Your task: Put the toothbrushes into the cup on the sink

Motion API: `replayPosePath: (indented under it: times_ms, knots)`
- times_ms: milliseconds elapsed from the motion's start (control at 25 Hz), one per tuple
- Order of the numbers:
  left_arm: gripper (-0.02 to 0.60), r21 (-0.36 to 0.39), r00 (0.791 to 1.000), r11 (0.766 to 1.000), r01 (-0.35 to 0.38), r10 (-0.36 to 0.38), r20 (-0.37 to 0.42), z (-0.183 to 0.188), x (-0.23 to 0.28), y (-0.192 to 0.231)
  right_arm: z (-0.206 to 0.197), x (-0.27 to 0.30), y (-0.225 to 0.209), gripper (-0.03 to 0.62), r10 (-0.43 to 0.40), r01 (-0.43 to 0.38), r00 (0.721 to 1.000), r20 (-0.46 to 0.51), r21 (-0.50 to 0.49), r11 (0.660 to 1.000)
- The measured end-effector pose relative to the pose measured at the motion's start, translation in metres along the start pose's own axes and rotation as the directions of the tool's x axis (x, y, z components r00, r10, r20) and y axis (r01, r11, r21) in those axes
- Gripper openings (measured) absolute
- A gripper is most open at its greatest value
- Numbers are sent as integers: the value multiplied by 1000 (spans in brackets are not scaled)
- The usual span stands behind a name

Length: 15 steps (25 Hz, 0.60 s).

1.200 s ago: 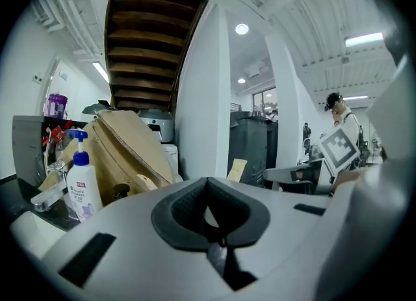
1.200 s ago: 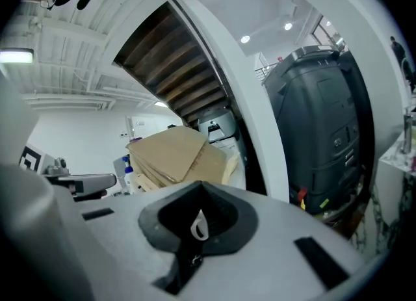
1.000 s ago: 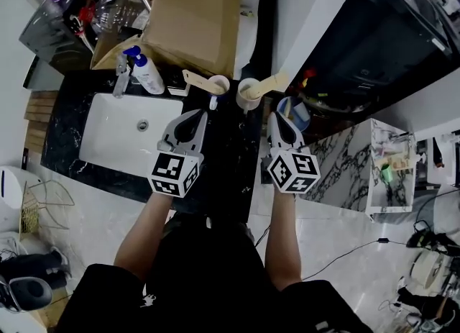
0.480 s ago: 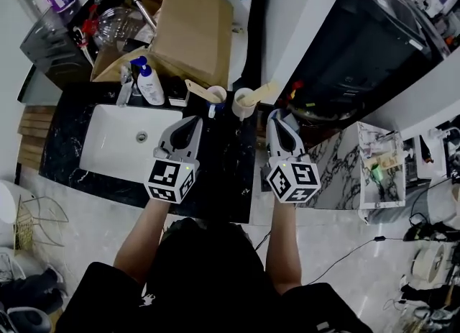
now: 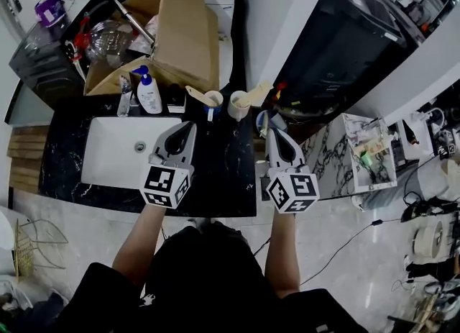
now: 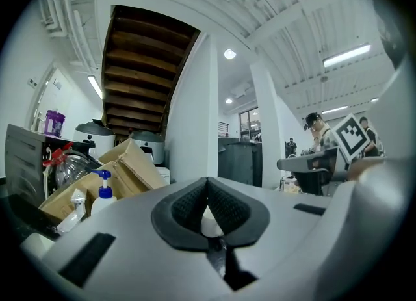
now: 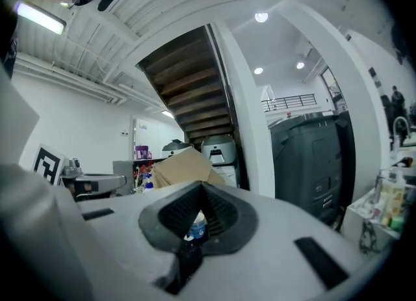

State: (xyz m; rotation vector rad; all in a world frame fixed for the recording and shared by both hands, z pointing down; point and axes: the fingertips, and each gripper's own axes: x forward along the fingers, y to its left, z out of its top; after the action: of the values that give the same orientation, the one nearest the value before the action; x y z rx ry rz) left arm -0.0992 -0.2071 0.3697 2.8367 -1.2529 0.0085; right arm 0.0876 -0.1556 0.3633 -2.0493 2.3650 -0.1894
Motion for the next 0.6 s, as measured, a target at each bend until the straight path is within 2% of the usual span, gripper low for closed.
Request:
replayPosePath:
  times_ms: [280,600]
  knots:
    - [3,4,999,999,53,-53,6,5,-23,4,9,-24,30,2,-50,51,999,16,-51,997]
    - [3,7,994,995,97,-97,41,25,-43,12,25,-43,57,2,-85,87,995,59,-36,996]
